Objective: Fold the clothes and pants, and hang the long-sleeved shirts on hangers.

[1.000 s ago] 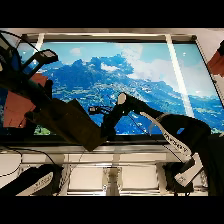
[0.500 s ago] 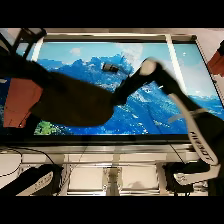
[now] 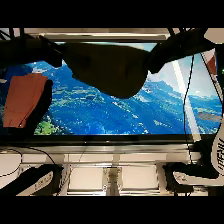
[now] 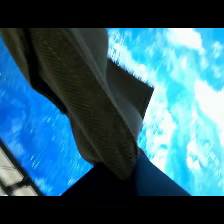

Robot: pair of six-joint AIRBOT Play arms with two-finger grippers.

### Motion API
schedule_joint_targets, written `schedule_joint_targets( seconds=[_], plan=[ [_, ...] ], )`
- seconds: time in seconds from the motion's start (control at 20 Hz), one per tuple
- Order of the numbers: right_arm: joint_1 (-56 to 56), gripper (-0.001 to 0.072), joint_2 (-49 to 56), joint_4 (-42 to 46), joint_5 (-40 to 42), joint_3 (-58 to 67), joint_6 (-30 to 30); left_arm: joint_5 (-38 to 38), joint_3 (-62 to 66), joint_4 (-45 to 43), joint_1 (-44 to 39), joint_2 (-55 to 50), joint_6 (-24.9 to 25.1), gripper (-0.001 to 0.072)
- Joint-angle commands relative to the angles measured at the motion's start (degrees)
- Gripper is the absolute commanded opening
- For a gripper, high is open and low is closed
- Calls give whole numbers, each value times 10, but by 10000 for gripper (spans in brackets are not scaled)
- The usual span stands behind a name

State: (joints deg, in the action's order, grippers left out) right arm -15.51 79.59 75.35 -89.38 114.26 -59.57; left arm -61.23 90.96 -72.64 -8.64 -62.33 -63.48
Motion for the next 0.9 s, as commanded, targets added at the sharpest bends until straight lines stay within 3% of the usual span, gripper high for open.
schedule_joint_targets(
  seconds=[0.0,0.1,0.45,0.65,0.85],
  plan=[
    [5,17,-4,-27,-108,-13,-16,-160,-4,7,17,-4,-2,23],
    [2,17,-4,-107,-118,-37,-27,-254,-28,7,32,-4,-6,24],
    [-131,18,-4,-110,-130,-224,-40,-424,-233,7,87,-4,-34,24],
    [-141,18,-3,-93,-96,-336,-40,-399,-329,-2,99,-4,-34,24],
    [-132,18,-3,-40,108,-376,-40,-265,-344,-19,99,-4,-47,24]
  ],
)
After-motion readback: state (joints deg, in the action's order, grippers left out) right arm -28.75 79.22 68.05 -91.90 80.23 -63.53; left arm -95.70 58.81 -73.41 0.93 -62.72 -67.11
